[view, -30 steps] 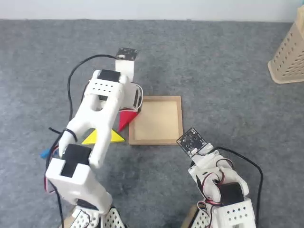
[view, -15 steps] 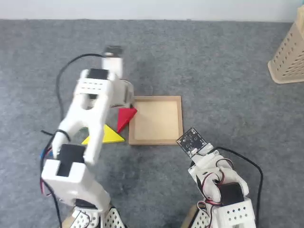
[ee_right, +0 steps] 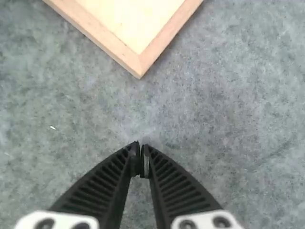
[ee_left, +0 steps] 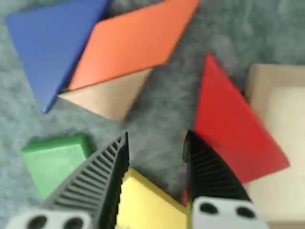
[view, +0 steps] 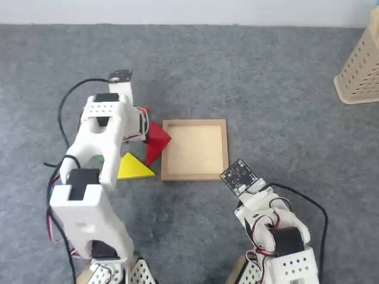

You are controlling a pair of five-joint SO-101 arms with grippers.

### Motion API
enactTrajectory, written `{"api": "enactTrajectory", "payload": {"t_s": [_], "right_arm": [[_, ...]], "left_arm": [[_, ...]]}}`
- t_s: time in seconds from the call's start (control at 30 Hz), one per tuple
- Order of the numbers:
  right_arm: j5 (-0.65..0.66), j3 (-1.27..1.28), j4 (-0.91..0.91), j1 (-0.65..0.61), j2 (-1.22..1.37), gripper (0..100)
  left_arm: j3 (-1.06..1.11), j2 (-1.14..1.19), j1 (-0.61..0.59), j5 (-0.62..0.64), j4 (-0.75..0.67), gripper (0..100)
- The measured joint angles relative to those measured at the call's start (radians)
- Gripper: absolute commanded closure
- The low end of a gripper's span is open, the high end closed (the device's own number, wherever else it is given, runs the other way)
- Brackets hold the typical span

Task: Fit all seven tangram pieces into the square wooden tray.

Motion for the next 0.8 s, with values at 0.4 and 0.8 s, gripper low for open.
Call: {"api": "enactTrajectory", "payload": {"t_s": [0.4,0.8], "right_arm": [[0.000,0.000,0.000,0.002,0.000,99.1],[0.000,0.000,0.000,0.000,0.000,99.1]], "left_arm": [[-0.003,0.054,-0.005,-0.021,-0.009,82],[-0.015,0.038,0.077,-0.015,-0.009,82]]}}
